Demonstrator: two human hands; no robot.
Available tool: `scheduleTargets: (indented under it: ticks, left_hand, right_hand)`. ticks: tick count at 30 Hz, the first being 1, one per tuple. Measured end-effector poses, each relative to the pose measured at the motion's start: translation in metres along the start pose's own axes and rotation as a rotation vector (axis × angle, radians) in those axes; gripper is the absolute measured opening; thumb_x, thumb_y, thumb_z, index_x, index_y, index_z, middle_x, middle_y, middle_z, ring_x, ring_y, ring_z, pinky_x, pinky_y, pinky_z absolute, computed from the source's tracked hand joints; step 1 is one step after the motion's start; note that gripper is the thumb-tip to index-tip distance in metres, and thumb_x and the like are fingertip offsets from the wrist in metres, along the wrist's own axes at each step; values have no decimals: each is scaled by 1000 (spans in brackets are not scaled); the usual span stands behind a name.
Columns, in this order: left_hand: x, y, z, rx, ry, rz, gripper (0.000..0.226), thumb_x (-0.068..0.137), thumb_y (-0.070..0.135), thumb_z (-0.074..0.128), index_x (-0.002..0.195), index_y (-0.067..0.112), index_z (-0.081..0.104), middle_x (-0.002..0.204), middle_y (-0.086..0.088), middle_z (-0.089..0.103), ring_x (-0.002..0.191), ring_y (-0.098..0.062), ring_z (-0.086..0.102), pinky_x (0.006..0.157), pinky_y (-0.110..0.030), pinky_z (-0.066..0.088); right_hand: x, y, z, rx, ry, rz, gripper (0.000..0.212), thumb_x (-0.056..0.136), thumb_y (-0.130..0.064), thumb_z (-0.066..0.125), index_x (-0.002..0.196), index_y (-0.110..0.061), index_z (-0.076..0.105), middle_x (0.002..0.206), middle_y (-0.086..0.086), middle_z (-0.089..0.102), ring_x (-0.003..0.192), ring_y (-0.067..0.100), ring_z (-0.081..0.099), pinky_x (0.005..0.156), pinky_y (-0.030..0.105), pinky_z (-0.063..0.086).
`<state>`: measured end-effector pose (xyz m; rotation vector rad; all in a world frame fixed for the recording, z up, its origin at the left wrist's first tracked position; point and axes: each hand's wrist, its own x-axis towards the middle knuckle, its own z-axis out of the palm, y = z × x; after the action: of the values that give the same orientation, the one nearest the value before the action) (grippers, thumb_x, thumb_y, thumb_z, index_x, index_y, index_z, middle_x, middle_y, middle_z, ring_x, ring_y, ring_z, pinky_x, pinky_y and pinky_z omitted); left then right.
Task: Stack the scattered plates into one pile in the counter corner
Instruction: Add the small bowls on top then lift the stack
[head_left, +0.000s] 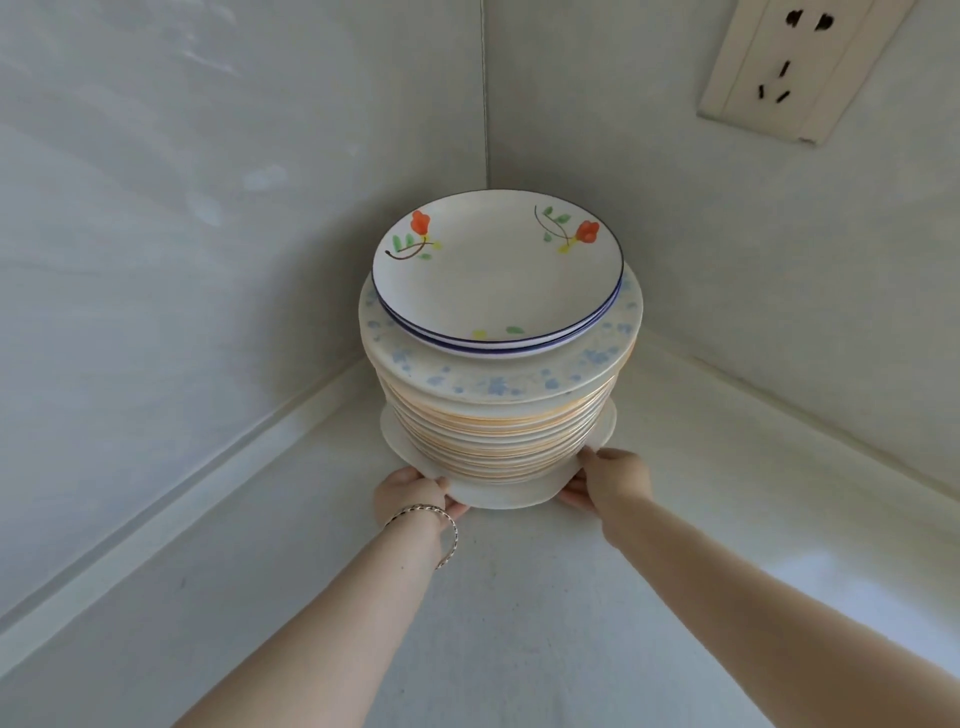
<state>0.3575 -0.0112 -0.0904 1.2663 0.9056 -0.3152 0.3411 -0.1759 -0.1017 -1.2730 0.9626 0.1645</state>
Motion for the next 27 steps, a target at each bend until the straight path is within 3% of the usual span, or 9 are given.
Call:
scheduleTargets:
  ticks: [5,9,12,15,18,22,24,26,27]
  left_hand:
    - [2,5,9,-62,1,-20,34,86,-22,42,107,-1,59,101,-24,55,91,-36,54,73,-44,48]
    - [1,6,19,-123,-7,-76,26,85,-24,39,78,-2,51,97,-24,55,92,-38,51,56,-46,54]
    - [2,6,27,-168,-24,-101,33,85,-25,37,66,1,45,78,-18,53,92,-37,49,74,-46,49]
    - [2,7,29,-148,-20,-94,32,85,-25,38,66,1,42,84,-20,53,91,-38,49,75,-48,48]
    - [4,6,26,-60,-18,-71,30,85,-22,42,66,0,42,97,-26,54,86,-40,53,75,-46,50]
    - [6,15,17,29,-29,-62,26,88,-15,46,66,-1,48,87,-26,58,71,-33,59,64,-46,57]
    - [10,21,11,6,-64,-33,25,91,-9,47,68,-2,50,82,-23,57,74,-33,60,57,-42,58]
    - [15,24,7,34,-64,7,24,91,-7,50,68,-2,51,77,-22,56,64,-32,58,39,-33,55]
    - [16,25,6,48,-54,14,23,90,-8,51,68,-2,50,73,-22,55,61,-30,57,34,-31,52]
  right_hand:
    - [5,-16,1,5,9,4,19,93,-3,51,74,-3,54,71,14,59,61,27,60,43,33,56]
    - [13,-29,-2,-15,6,-17,25,93,-2,51,68,-4,49,70,14,57,59,26,58,31,28,49]
    - [19,-37,-4,-47,9,-9,25,92,-3,52,67,-2,50,69,17,57,59,28,58,30,29,49]
    - [21,-38,-5,-52,0,3,19,92,-3,53,73,3,53,69,17,58,58,28,58,31,30,51]
    - [16,-36,-5,-36,-20,-13,5,93,-3,51,92,1,53,70,14,58,60,25,59,40,36,54]
    - [11,-32,-5,-31,-41,-34,25,95,-5,49,117,7,52,81,14,61,68,29,61,49,34,57]
    - [11,-32,-5,-53,-33,-44,20,95,-4,48,112,5,54,90,18,61,78,33,61,64,38,55]
    - [15,-29,-4,-83,-16,-67,10,95,-5,49,93,1,56,81,15,61,77,33,62,75,41,54]
    - [17,-28,-4,-98,-7,-79,14,95,-5,49,83,-2,57,76,13,61,77,33,62,79,43,55]
